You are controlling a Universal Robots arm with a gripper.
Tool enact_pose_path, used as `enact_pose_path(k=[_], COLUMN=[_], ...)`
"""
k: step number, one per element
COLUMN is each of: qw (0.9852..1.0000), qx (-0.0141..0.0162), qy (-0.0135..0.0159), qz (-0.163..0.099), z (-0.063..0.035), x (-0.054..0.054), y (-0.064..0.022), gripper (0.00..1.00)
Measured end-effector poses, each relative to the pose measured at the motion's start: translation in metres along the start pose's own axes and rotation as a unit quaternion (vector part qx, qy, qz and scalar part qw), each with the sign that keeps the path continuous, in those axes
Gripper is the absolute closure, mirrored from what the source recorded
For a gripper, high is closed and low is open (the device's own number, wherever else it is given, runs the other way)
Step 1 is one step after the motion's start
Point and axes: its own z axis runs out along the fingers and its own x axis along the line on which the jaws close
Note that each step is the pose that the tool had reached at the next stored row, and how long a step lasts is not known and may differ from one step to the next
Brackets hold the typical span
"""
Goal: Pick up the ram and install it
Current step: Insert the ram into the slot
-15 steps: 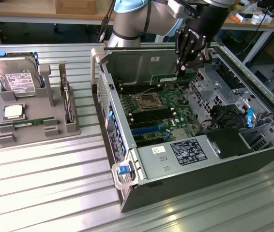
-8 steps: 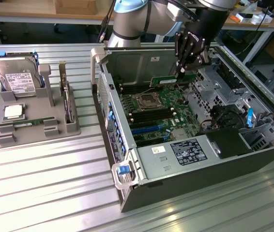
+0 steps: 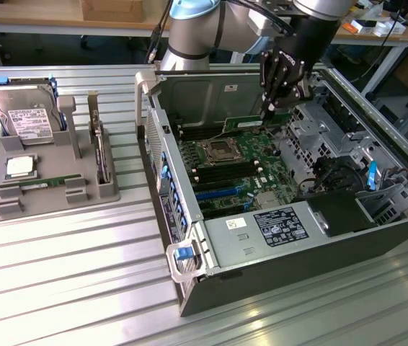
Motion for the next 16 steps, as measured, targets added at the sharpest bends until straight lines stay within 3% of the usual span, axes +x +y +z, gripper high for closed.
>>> enact_pose_path(k=[16], qw=[1.0], qx=[0.0], qy=[0.0], qz=[0.0], z=[0.0084], x=[0.0017], y=[-0.0004], gripper=[0.88])
